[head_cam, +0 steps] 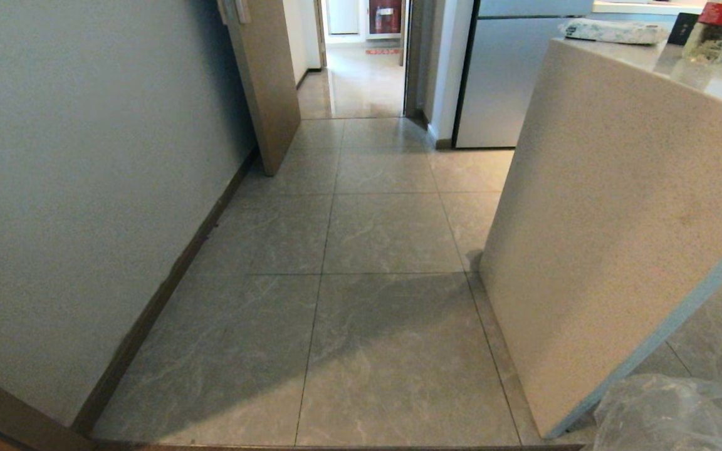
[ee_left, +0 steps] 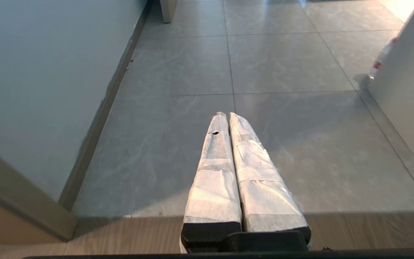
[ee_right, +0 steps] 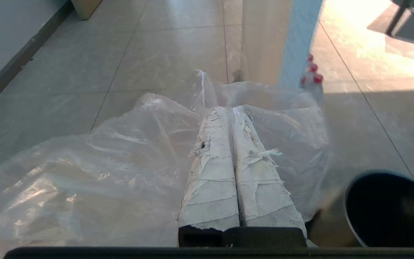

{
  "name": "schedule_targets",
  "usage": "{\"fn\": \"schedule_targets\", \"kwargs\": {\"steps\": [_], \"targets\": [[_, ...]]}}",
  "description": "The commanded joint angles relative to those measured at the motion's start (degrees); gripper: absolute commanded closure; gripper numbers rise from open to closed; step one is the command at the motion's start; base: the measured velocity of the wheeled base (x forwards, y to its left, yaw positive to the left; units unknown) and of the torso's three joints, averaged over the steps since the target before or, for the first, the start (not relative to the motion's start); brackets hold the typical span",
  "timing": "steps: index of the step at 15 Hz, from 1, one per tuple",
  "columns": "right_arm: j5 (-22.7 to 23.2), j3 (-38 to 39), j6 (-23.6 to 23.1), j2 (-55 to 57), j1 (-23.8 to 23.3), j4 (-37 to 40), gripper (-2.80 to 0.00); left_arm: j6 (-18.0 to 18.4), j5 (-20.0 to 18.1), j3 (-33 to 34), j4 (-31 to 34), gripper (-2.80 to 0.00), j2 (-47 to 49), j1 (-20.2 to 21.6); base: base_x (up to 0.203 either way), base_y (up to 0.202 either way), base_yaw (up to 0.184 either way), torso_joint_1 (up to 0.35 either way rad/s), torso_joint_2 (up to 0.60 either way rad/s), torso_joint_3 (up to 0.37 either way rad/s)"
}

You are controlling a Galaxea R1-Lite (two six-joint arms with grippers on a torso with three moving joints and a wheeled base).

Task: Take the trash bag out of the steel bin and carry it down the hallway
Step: Put the trash bag at the door

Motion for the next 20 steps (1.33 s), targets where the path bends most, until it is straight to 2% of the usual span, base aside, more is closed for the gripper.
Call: {"fn": "schedule_targets", "kwargs": {"steps": [1,20], "targets": [[0.0,0.1,0.0,0.1,0.0,0.0,0.0,0.0,0.0,0.0,0.0,0.0,0.0,0.0,0.189,0.0,0.003,0.005,0.0,0.002],[0.0,0.1,0.0,0.1,0.0,0.0,0.0,-0.2,0.0,0.0,0.0,0.0,0.0,0.0,0.188,0.0,0.0,0.002,0.0,0.003]]}}
